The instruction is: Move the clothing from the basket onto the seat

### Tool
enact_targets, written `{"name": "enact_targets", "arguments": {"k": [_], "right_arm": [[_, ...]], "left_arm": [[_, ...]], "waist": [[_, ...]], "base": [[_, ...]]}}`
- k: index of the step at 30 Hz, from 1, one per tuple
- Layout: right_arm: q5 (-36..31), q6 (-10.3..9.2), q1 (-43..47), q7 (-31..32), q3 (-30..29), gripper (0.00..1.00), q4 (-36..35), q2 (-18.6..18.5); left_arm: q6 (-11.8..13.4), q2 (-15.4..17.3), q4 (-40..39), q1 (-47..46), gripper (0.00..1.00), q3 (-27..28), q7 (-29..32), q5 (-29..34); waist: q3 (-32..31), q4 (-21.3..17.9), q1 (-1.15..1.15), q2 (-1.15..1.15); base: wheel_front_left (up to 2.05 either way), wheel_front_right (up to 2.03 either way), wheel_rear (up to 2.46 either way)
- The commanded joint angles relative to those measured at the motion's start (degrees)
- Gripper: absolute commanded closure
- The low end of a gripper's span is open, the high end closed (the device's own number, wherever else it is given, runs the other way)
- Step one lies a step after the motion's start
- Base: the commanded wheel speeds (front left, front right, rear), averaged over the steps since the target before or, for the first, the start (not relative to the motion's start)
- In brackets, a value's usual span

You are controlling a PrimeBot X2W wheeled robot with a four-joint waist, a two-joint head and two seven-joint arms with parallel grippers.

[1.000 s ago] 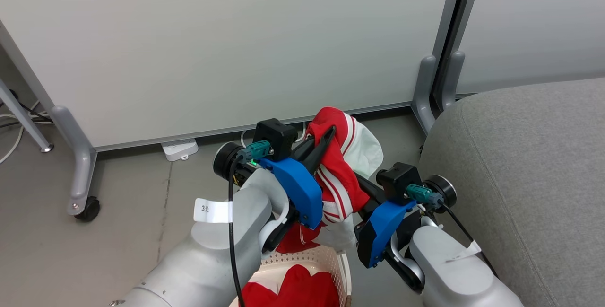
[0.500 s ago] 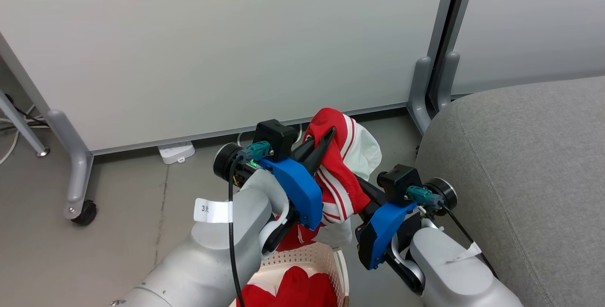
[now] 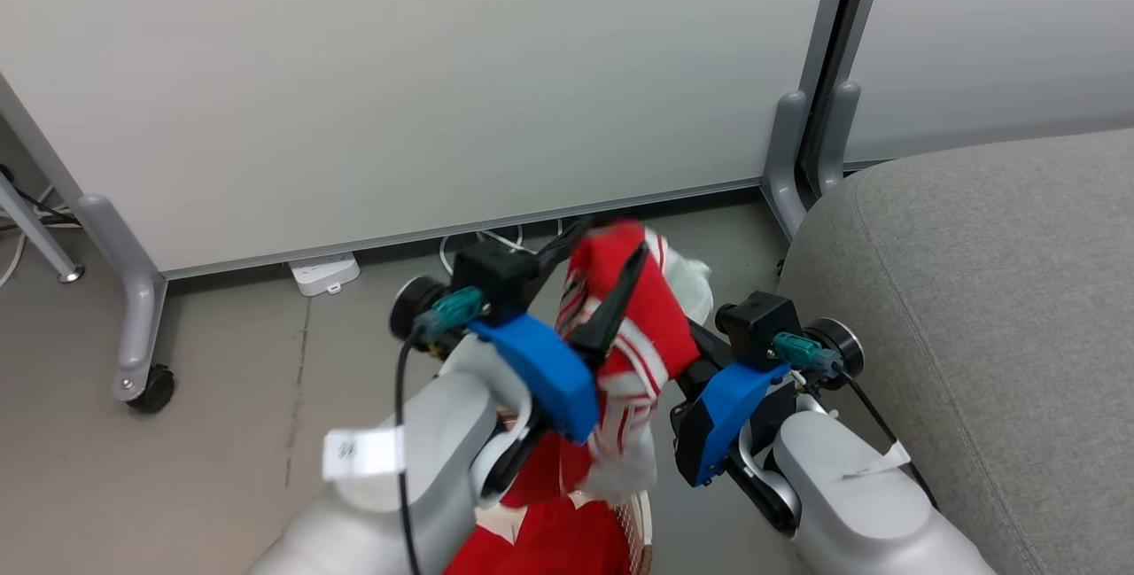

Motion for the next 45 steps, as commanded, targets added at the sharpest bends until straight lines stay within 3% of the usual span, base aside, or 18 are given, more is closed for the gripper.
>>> {"name": "enact_targets", "arguments": {"k": [1,10,21,34,45], "right_arm": [[-0.3,0.03,-0.4,-0.3,-0.6,1.0,-0.4,-0.2],[-1.8,0.03,0.5,-0.4,-2.8,1.0,-1.3,-0.2],[-3.2,0.03,1.3,-0.4,-5.5,1.0,-2.4,-0.2],[-3.8,0.03,1.9,-0.4,-6.4,1.0,-2.9,-0.2],[-3.8,0.02,1.3,-0.4,-5.2,1.0,-3.1,-0.2]], "left_arm": [[0.0,1.5,-2.7,3.7,0.0,2.4,-0.2,3.0],[0.7,4.9,-15.2,19.3,0.0,16.1,-0.2,16.5],[-0.9,4.1,-21.4,33.3,0.0,31.1,-0.2,25.5],[-2.0,1.9,-21.8,35.7,0.0,35.5,-0.2,29.3],[-2.0,2.4,-22.3,35.9,0.0,35.8,-0.2,29.2]], "waist": [[0.2,-0.1,0.0,0.0],[1.2,-0.1,0.0,0.0],[1.7,0.0,0.0,0.0],[1.6,-0.8,0.0,0.0],[2.6,-11.8,0.0,0.0]], "base": [[0.0,0.0,0.0],[0.0,0.0,0.0],[0.0,0.0,0.0],[0.0,0.0,0.0],[0.0,0.0,0.0]]}}
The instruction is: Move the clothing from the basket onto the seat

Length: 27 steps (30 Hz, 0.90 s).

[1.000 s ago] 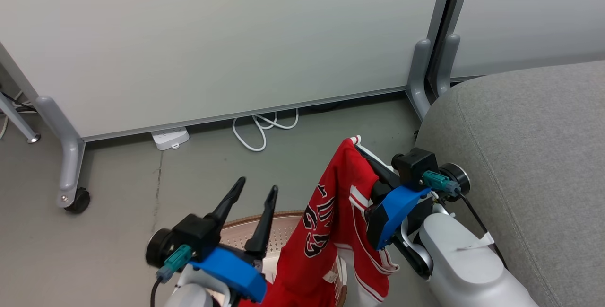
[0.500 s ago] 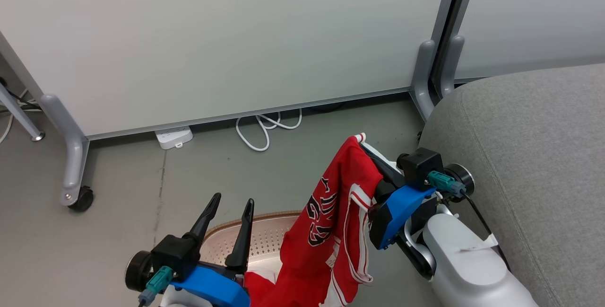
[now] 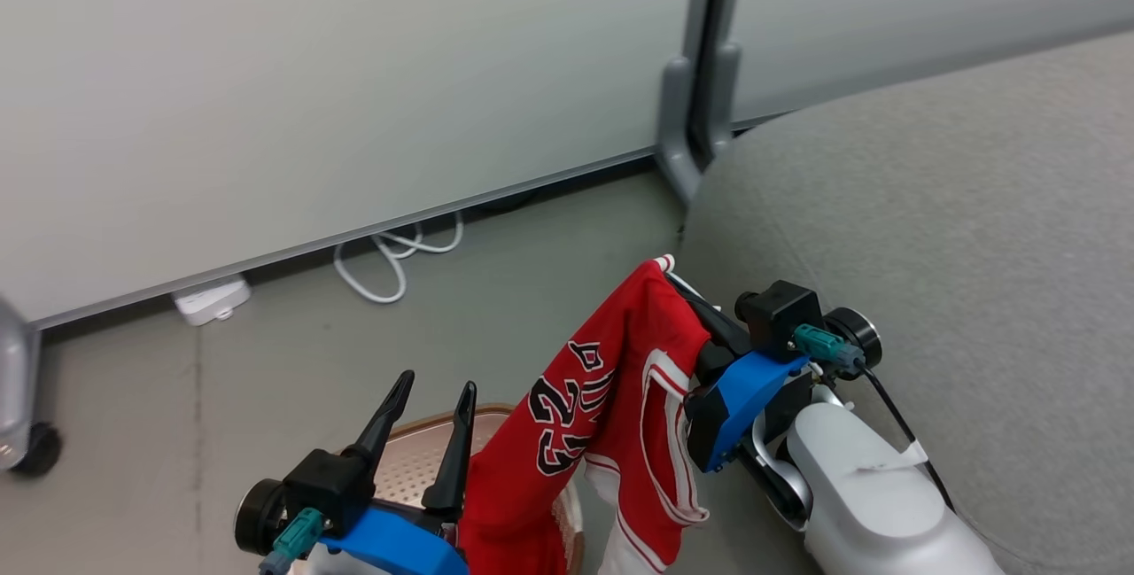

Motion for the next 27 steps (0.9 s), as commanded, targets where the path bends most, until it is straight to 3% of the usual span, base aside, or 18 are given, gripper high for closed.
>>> {"name": "enact_targets", "arguments": {"k": [1,14,27], "right_arm": [[-0.3,0.01,0.0,-0.3,-0.1,1.0,-0.2,-0.2],[-0.8,0.01,0.4,-0.3,-3.2,1.0,-1.2,-0.1],[-0.9,0.01,1.1,-0.3,-5.0,1.0,-2.3,-0.1]], "left_arm": [[-0.4,0.2,-0.3,-0.7,0.0,0.1,-0.2,0.1],[-0.4,1.1,-0.2,-2.6,0.0,-1.2,-0.2,0.3],[-0.4,2.0,0.4,-4.3,0.0,-2.3,-0.2,-0.2]], "waist": [[0.8,-4.2,0.0,0.0],[2.7,-14.8,0.0,0.0],[3.9,-16.1,0.0,0.0]], "base": [[0.0,0.0,0.0],[0.0,0.0,0.0],[0.0,0.0,0.0]]}}
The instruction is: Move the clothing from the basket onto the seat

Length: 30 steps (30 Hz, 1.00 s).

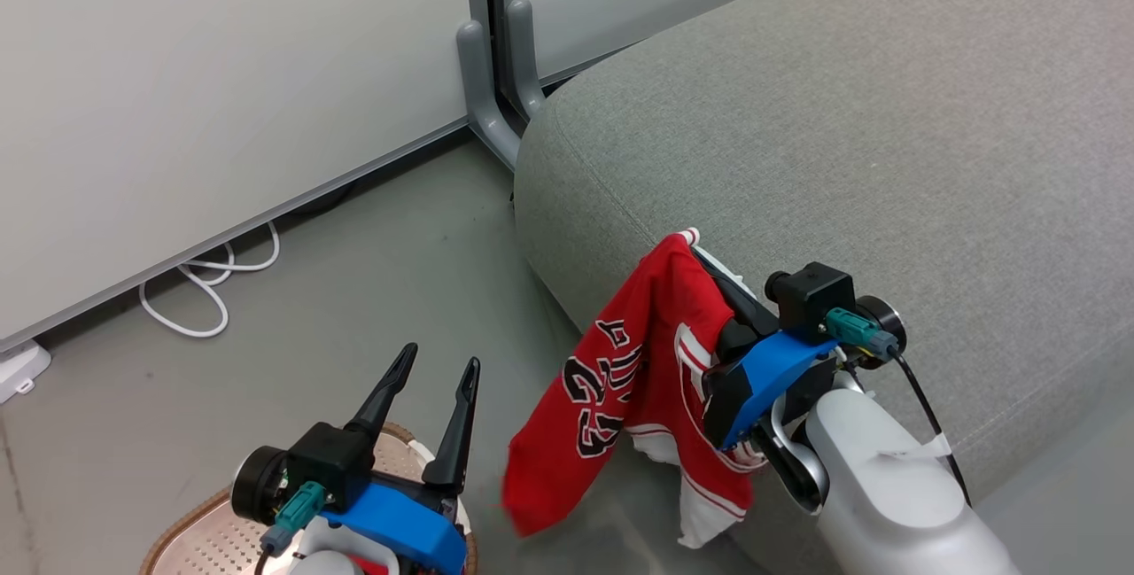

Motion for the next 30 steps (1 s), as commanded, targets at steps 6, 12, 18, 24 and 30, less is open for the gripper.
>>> {"name": "enact_targets", "arguments": {"k": [6,12,18,24,30], "right_arm": [[0.2,0.01,-2.7,-0.3,-4.1,1.0,-0.6,-0.1],[-4.8,0.01,-12.8,1.5,-15.3,1.0,-0.7,-1.4],[-8.0,0.01,-23.1,6.0,-24.1,1.0,-4.0,-6.1],[-10.0,0.01,-32.2,12.3,-36.0,1.0,-9.6,-14.3],[-9.9,0.02,-33.4,15.2,-44.4,1.0,-11.6,-17.8]], "left_arm": [[-0.4,0.6,-0.5,-1.6,0.0,0.3,-0.2,0.1],[-0.4,2.2,-2.1,-4.3,0.0,-0.2,-0.2,0.9],[-0.4,4.5,-3.9,-7.8,0.0,-1.3,-0.2,1.7],[-0.4,7.3,-6.7,-13.4,0.0,-3.2,-0.2,2.8],[-0.4,11.0,-9.7,-18.6,0.0,-3.8,-0.2,3.8]], "waist": [[1.5,1.2,0.0,0.0],[7.0,2.5,0.0,0.0],[13.4,3.7,0.0,0.0],[22.4,6.0,0.0,0.0],[31.4,7.2,0.0,0.0]], "base": [[0.0,0.0,0.0],[0.0,0.0,0.0],[0.0,0.0,0.0],[0.0,0.0,0.0],[0.0,0.0,0.0]]}}
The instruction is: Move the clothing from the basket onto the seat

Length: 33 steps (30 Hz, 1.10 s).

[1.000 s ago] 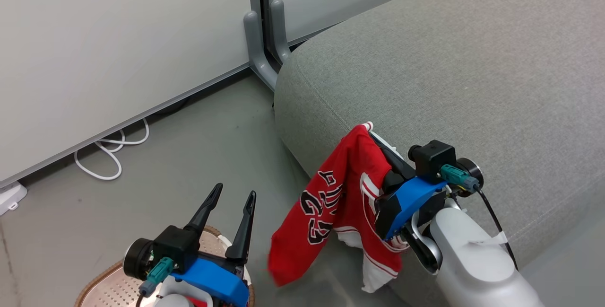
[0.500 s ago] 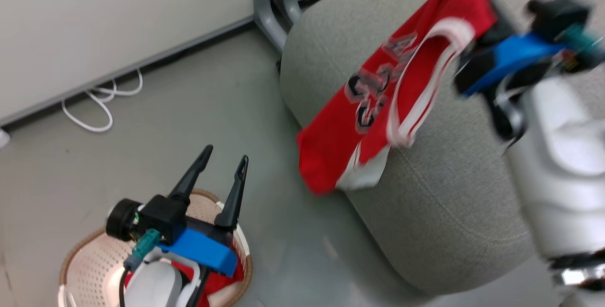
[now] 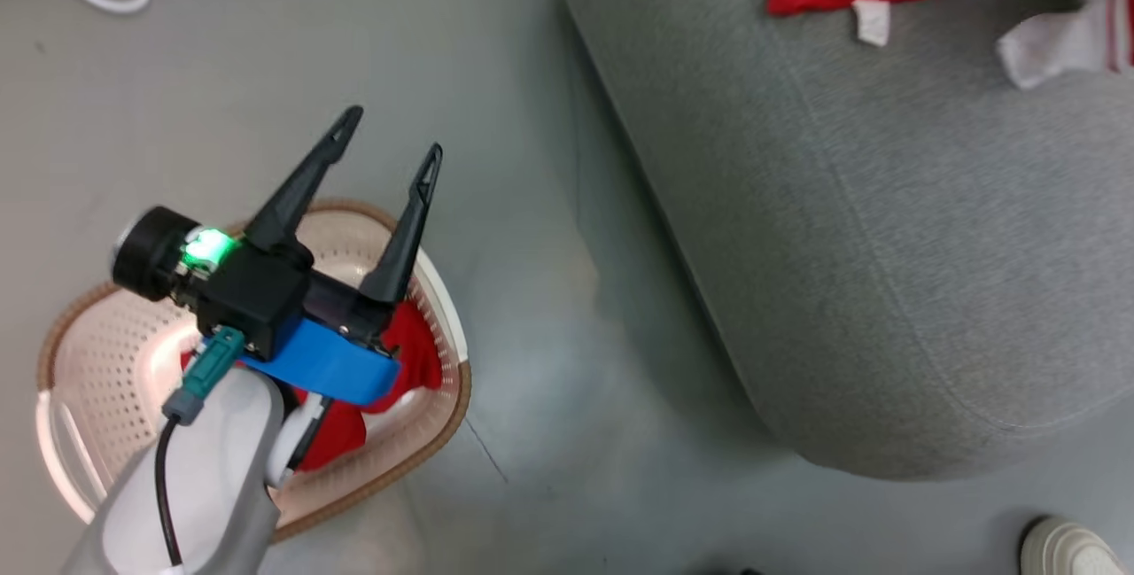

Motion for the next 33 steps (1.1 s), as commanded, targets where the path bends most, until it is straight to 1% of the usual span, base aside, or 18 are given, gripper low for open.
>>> {"name": "enact_targets", "arguments": {"k": [1,5,7,9,12,17,18,19,20,21,25,29,33], "right_arm": [[0.1,0.02,1.0,-0.5,-0.8,1.0,0.4,0.4],[0.0,0.02,4.1,-2.8,-4.9,1.0,3.1,2.3],[-0.1,0.02,5.4,-4.0,-6.8,1.0,5.7,2.7],[-0.7,0.02,6.8,-5.2,-8.1,1.0,8.2,3.9],[-1.9,0.02,8.4,-6.3,-9.4,1.0,11.1,4.4],[-3.8,0.02,10.3,-8.1,-9.2,1.0,14.8,4.0],[-4.2,0.02,10.5,-8.3,-9.0,0.98,15.3,3.9],[-4.5,0.02,10.7,-8.6,-8.8,0.63,15.5,3.7],[-5.0,0.02,11.2,-8.9,-8.4,0.15,15.7,3.5],[-5.2,0.02,11.8,-9.1,-8.1,0.0,16.0,3.5],[-6.0,0.02,15.2,-10.1,-6.0,0.0,16.6,2.9],[-6.2,0.02,20.2,-9.7,-3.1,0.0,15.8,3.8],[-5.6,0.02,25.8,-8.5,0.3,0.0,13.3,4.6]], "left_arm": [[-0.4,0.7,-0.4,-1.2,0.0,-0.1,-0.2,0.3],[-0.4,2.7,-0.9,-3.1,0.0,-0.9,-0.1,0.5],[-0.4,3.1,-1.2,-3.7,0.0,-1.0,-0.1,0.4],[-0.4,3.3,-1.3,-3.9,0.0,-1.2,-0.1,0.2],[-0.4,3.0,-0.9,-3.9,0.0,-1.6,-0.2,-0.1],[-0.4,1.8,0.2,-3.0,0.0,-2.5,-0.2,-0.9],[-0.4,1.5,0.5,-2.9,0.0,-2.8,-0.2,-1.1],[-0.4,1.1,0.6,-2.8,0.0,-2.9,-0.2,-1.1],[-0.4,0.6,0.8,-2.7,0.0,-3.0,-0.2,-1.4],[-0.4,0.0,1.1,-2.4,0.0,-3.1,-0.2,-1.7],[-0.3,-2.8,2.7,-0.5,0.0,-3.5,-0.2,-3.1],[-0.3,-5.5,4.7,3.1,0.0,-2.9,-0.2,-4.7],[-0.2,-7.8,6.1,7.5,0.0,-1.0,-0.2,-5.6]], "waist": [[6.0,1.7,-0.01,0.0],[9.0,2.3,-0.01,0.0],[9.9,2.6,-0.01,0.0],[10.2,2.8,-0.01,0.0],[9.6,3.2,-0.01,0.0],[6.4,3.7,-0.01,0.0],[5.5,3.9,-0.01,0.0],[4.6,4.1,-0.01,0.0],[3.7,4.3,-0.01,0.0],[2.5,4.5,-0.01,0.0],[-3.2,5.7,-0.01,0.0],[-10.0,6.5,-0.01,0.0],[-16.2,6.9,-0.01,0.0]], "base": [[0.0,0.0,0.0],[0.0,0.0,0.0],[0.0,0.0,0.0],[0.0,0.0,0.0],[0.0,0.0,0.0],[0.0,0.0,0.0],[0.0,0.0,0.0],[0.0,0.0,0.0],[0.0,0.0,0.0],[0.0,0.0,0.0],[0.0,0.0,0.0],[0.0,0.0,0.0],[0.0,0.0,0.0]]}}
